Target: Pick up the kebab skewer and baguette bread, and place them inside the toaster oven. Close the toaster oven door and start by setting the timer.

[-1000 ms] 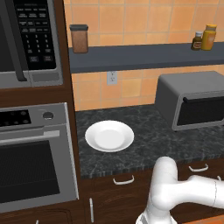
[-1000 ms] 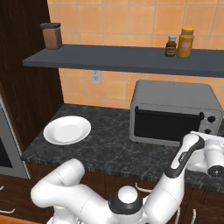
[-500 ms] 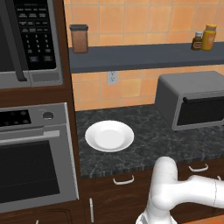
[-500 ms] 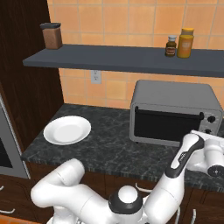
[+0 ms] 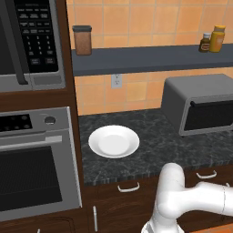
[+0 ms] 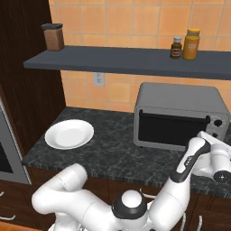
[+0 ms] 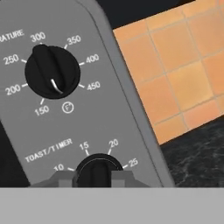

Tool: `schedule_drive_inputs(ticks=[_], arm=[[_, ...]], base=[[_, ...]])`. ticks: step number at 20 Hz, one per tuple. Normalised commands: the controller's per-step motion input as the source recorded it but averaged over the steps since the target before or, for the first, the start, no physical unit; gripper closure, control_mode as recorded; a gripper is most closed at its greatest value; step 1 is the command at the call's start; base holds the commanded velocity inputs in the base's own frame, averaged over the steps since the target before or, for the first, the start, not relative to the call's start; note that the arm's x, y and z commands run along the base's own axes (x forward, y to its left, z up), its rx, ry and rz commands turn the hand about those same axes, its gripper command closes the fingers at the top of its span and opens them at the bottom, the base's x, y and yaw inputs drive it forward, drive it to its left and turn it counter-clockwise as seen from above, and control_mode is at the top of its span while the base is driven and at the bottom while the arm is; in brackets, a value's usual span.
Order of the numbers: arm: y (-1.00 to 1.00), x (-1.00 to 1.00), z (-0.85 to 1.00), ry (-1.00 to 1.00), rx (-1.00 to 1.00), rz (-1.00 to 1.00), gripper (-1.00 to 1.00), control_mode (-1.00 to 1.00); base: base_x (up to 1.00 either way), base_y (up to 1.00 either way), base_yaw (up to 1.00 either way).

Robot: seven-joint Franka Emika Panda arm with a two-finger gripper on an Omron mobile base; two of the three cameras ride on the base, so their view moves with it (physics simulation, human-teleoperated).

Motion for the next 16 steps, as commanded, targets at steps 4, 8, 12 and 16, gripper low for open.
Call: schedule_drive_inputs(ticks=[4,8,12,16], arm=[[0.0,0.0,0.0,-0.04,0.25,0.0,1.0,-1.0],[0.0,-0.02,0.0,-0.02,0.29,0.0,1.0,-1.0],[0.0,-0.1,0.0,0.0,0.32,0.0,1.0,-1.0],[-0.01,-0.02,0.0,0.0,0.32,0.0,1.0,-1.0]], base=[[0.0,0.0,0.0],[0.0,0.0,0.0],[0.0,0.0,0.0],[0.0,0.0,0.0]])
